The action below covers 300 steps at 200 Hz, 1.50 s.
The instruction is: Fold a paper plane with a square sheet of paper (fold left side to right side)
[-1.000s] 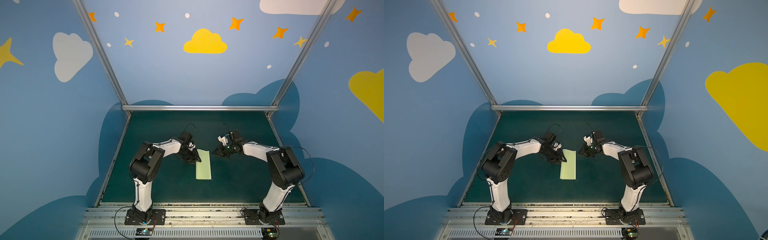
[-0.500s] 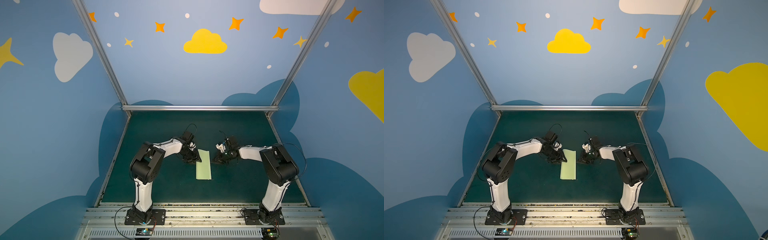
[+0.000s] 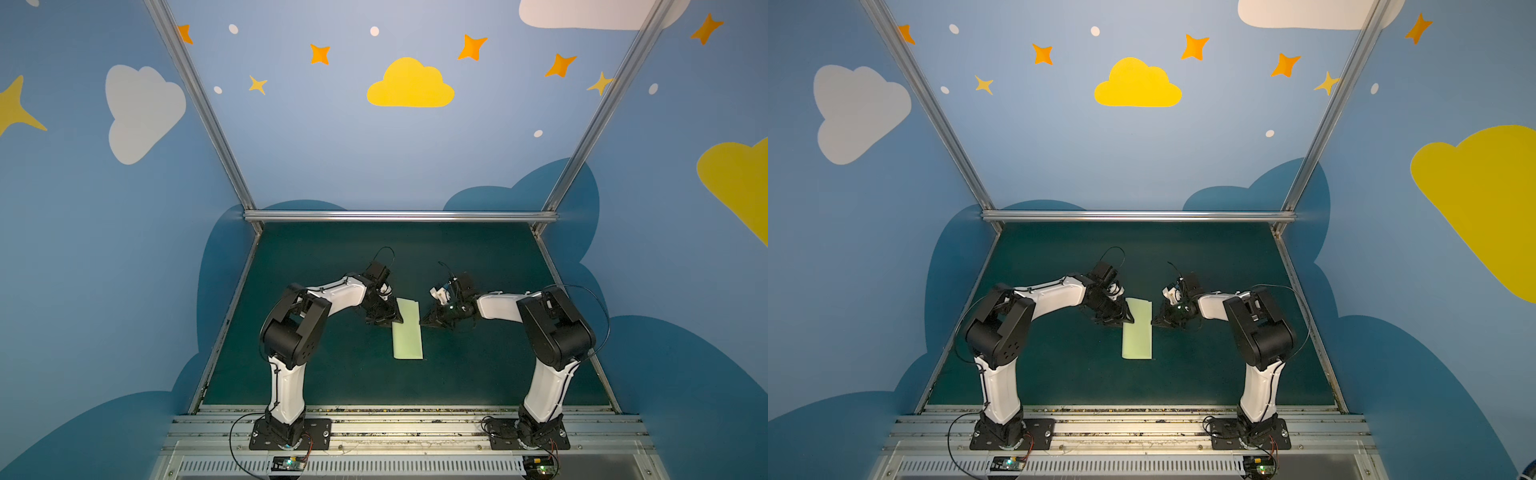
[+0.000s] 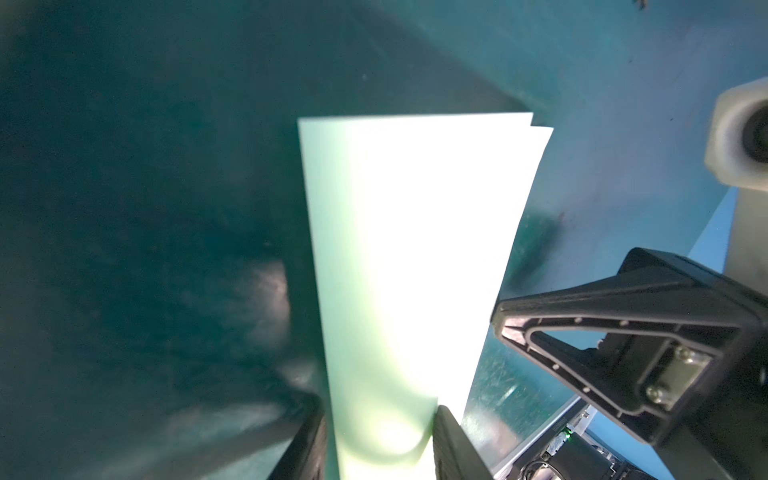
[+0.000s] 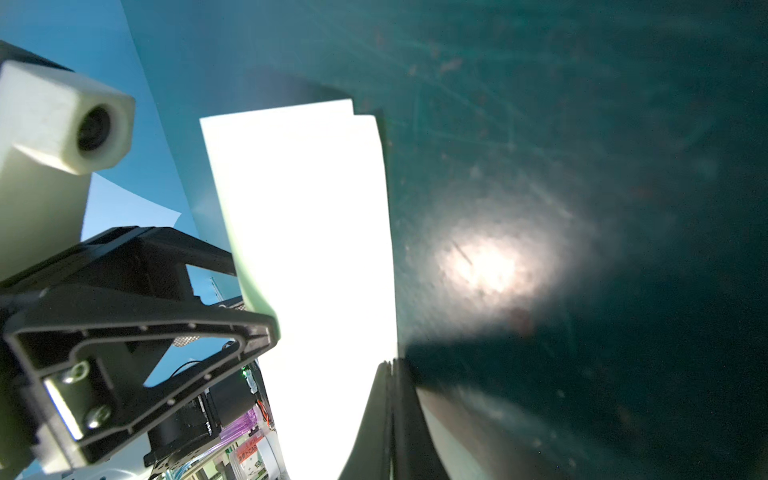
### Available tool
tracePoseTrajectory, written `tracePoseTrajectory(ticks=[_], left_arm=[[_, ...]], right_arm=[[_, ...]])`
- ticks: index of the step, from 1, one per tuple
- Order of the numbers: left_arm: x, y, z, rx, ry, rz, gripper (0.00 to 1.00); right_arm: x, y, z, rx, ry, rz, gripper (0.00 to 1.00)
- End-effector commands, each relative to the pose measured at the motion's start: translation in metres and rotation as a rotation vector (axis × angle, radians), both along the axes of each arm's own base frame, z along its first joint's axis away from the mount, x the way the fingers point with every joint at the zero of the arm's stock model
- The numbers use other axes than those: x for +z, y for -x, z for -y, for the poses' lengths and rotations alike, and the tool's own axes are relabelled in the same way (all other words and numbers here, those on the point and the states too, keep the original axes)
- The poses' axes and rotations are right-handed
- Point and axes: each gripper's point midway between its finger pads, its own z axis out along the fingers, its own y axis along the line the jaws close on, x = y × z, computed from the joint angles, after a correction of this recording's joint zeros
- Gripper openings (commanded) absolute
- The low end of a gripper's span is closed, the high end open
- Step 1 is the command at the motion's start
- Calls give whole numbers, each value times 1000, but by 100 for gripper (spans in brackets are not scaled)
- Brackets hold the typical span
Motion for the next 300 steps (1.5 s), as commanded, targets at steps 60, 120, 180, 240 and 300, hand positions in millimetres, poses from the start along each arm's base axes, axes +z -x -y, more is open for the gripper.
tracePoseTrajectory(ticks=[60,120,180,240,300], left_arm=[[-5,1,6,-23,-32,-7,44],[-10,4,3,-31,-56,-12,43],[-14,4,2,-33,-66,-15,43],[-16,5,2,-37,-70,-18,43],[-18,6,2,-40,-71,-23,43]], right_arm=[[-31,20,9,-6,67,-77,0],[-11,0,21,-67,32,-42,0],[-4,-8,28,-83,7,-36,0],[12,-5,9,-19,18,17,0],[17,-1,-15,43,36,37,0]])
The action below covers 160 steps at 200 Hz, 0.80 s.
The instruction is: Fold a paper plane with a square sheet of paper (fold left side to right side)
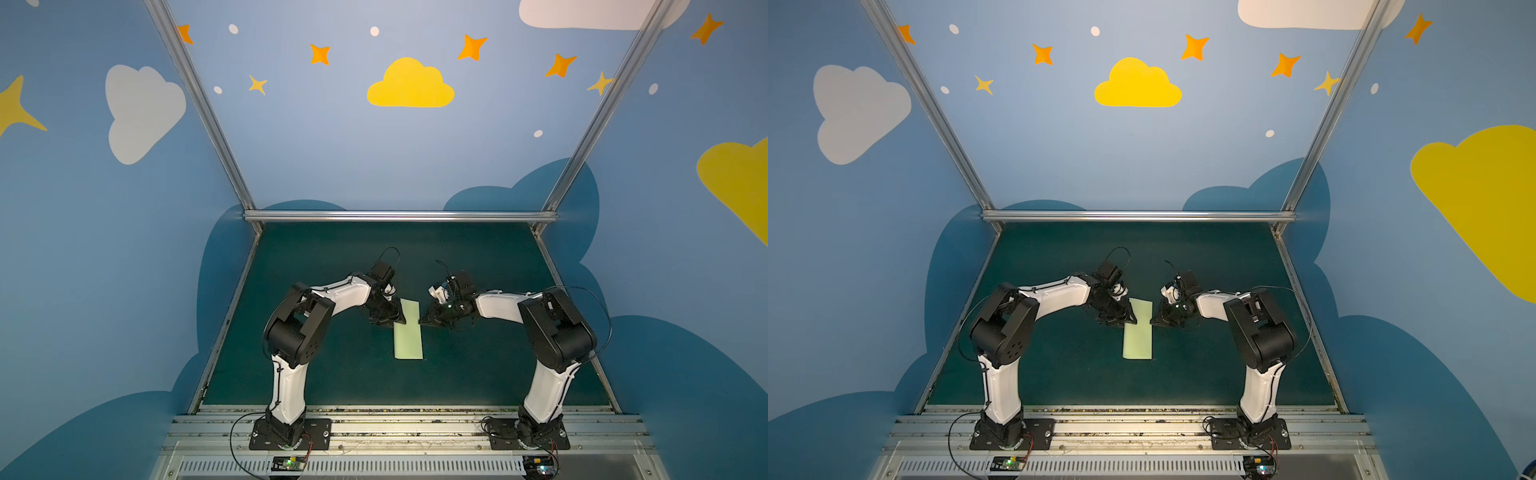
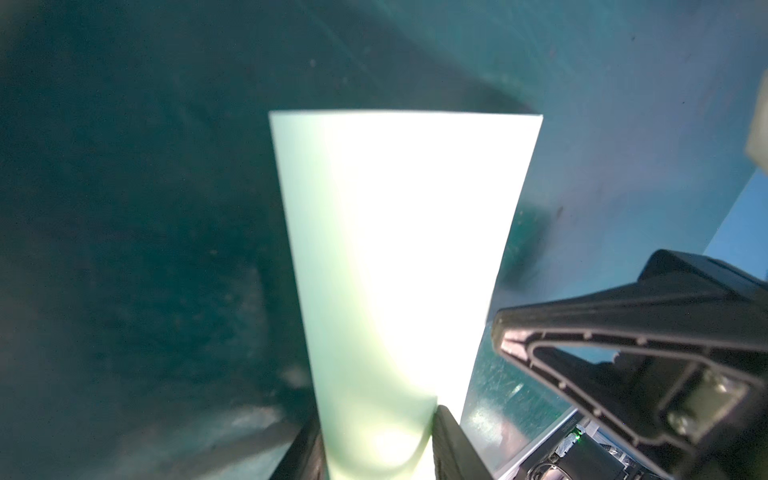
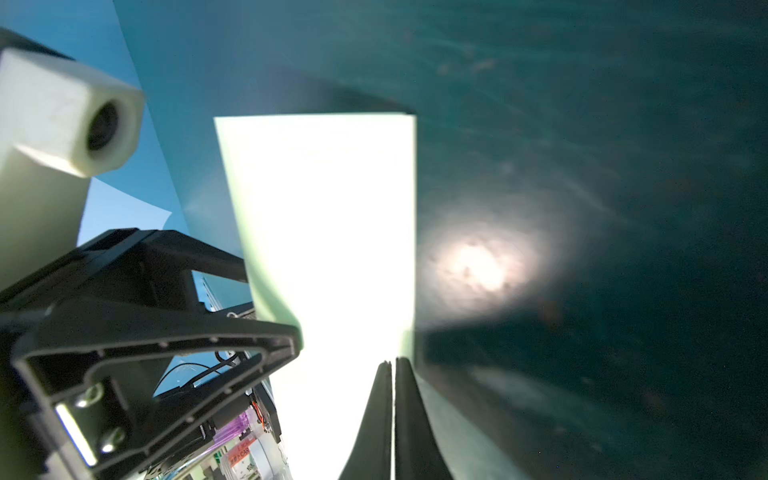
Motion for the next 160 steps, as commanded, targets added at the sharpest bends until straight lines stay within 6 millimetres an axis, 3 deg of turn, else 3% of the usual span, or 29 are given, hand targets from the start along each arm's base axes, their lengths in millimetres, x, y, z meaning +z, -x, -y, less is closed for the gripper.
tracePoseTrajectory(ticks=[1,43,104,121,160], left_arm=[[-15,5,-7,-12,-52,-25,43],[-15,5,-6,-16,-51,-22,43],[-10,5,-5,-28,-47,-17,44],[2,-1,-8,-38,-45,4,46],[53,-13,-12,-54,9,90,52]], right_arm=[[6,-1,-7,23,16,22,0],[-4,2,-16,40,41,12,0],[-43,17,4,19,125,-41,0],[-47,21,8,15,134,-49,0],[-53,25,13,8,151,-60,0]])
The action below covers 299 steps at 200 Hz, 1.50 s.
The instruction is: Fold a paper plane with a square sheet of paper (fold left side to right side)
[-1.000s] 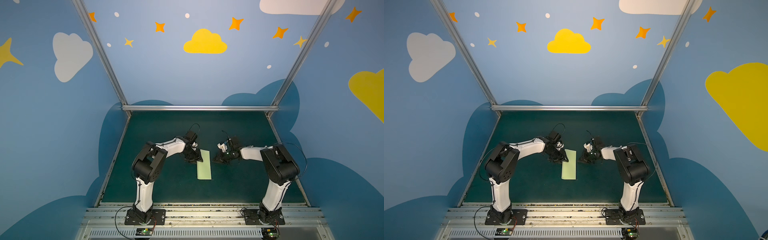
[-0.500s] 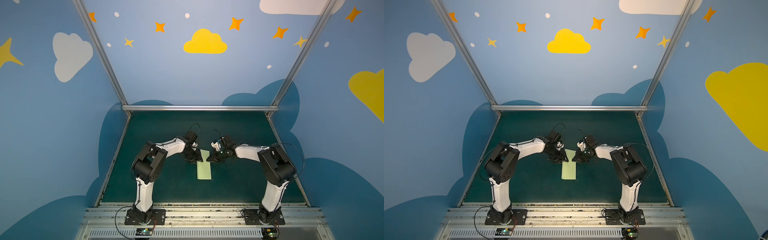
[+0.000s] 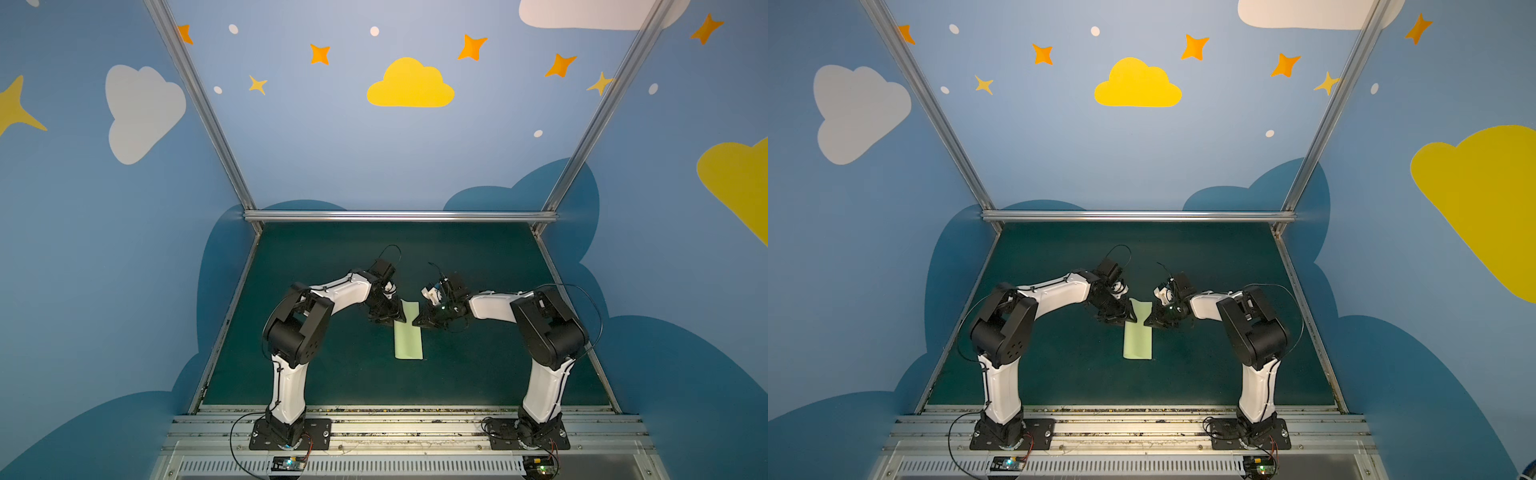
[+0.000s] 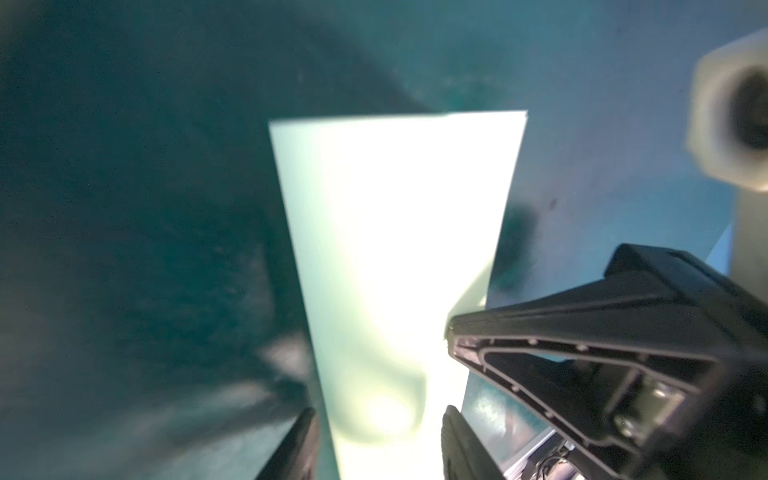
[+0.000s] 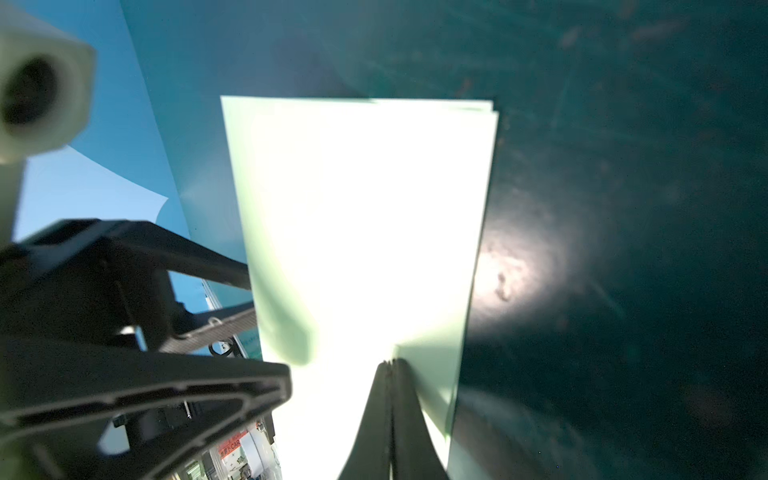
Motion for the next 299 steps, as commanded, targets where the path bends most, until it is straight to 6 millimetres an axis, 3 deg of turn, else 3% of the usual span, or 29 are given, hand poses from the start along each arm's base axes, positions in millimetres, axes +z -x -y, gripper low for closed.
tracePoseTrajectory(ticks=[1,26,57,90,183,269,285,299], left_arm=[[40,-5,-6,-25,28,66,52],[50,-1,3,-43,98,61,44],[37,6,6,-33,139,38,23],[23,11,7,-33,155,32,13],[-3,15,8,-11,188,21,11],[-47,19,-27,91,99,-31,6],[-50,20,-35,116,88,-35,4],[-41,17,-40,135,99,-13,4]], right_arm=[[-42,20,26,-26,151,-74,0],[-46,22,28,-28,160,-81,0],[-50,23,31,-35,166,-92,0],[-53,24,32,-35,168,-100,0],[-58,27,34,-33,175,-113,0],[-64,30,38,-31,187,-122,0],[-65,30,39,-30,190,-122,0],[-66,30,41,-32,192,-122,0]])
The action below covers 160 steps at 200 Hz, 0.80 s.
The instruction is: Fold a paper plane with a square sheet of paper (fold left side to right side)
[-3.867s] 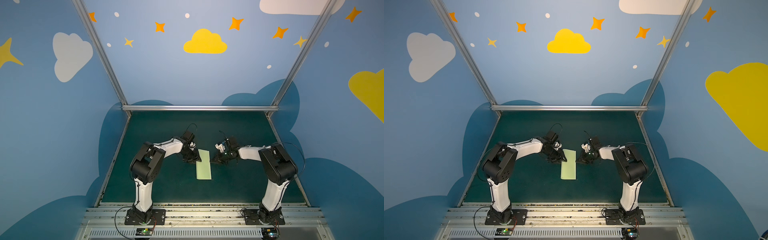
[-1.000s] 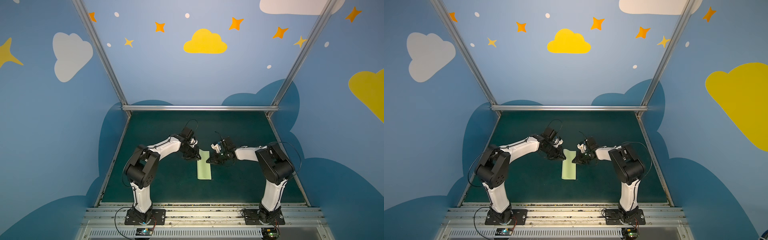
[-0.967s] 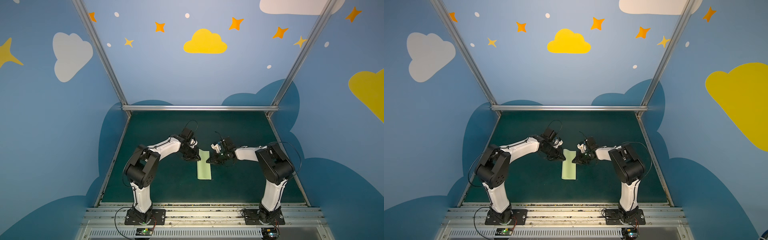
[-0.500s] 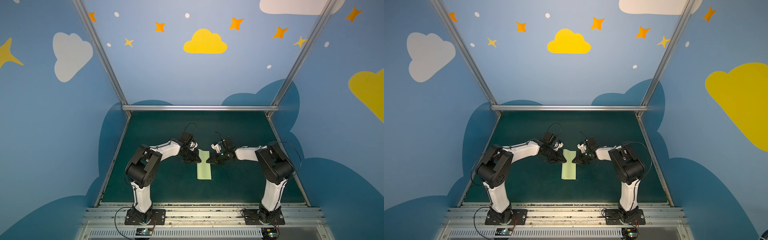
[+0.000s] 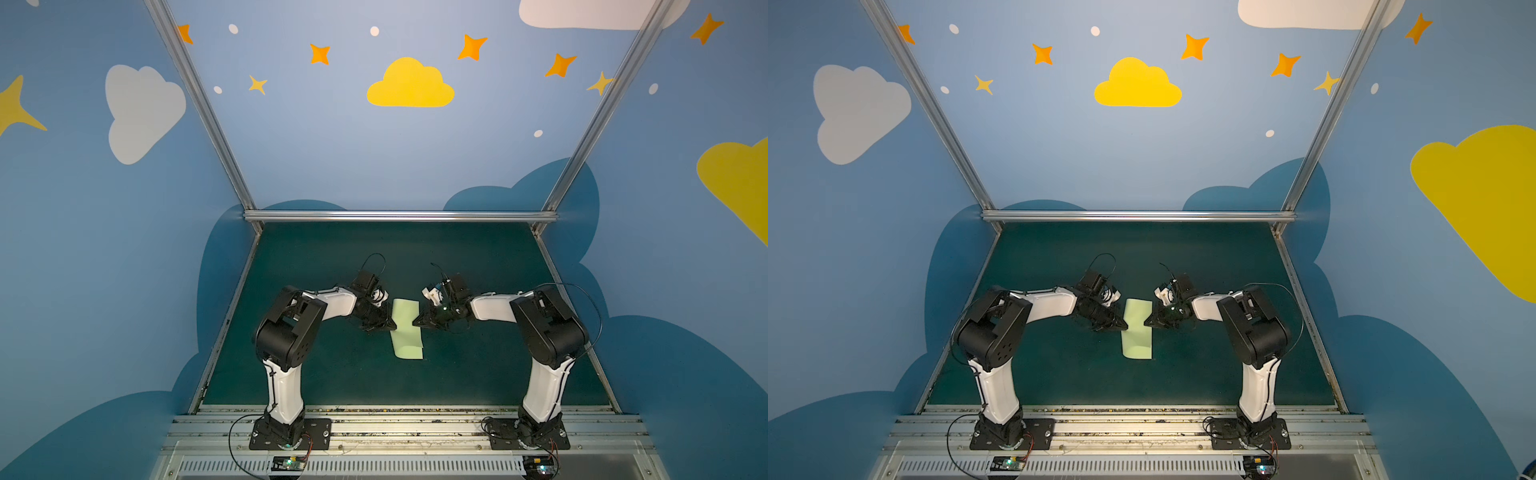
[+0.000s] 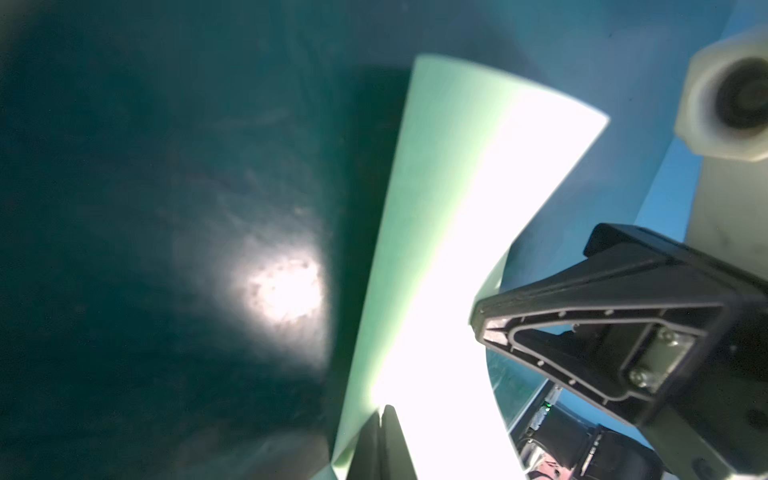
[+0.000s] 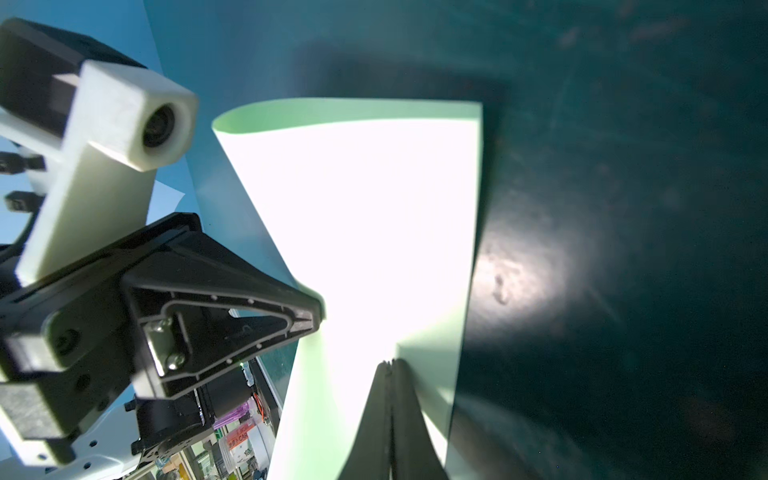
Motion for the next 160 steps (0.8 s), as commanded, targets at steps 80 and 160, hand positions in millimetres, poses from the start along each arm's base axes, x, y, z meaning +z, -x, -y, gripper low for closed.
tracePoseTrajectory(ticks=[80,160], left_arm=[[50,-24,5,-20,4,113,4],[1,-50,4,23,-39,67,4]], right_arm=[[-69,30,41,-36,241,-131,0],[-73,34,45,-35,257,-141,0]])
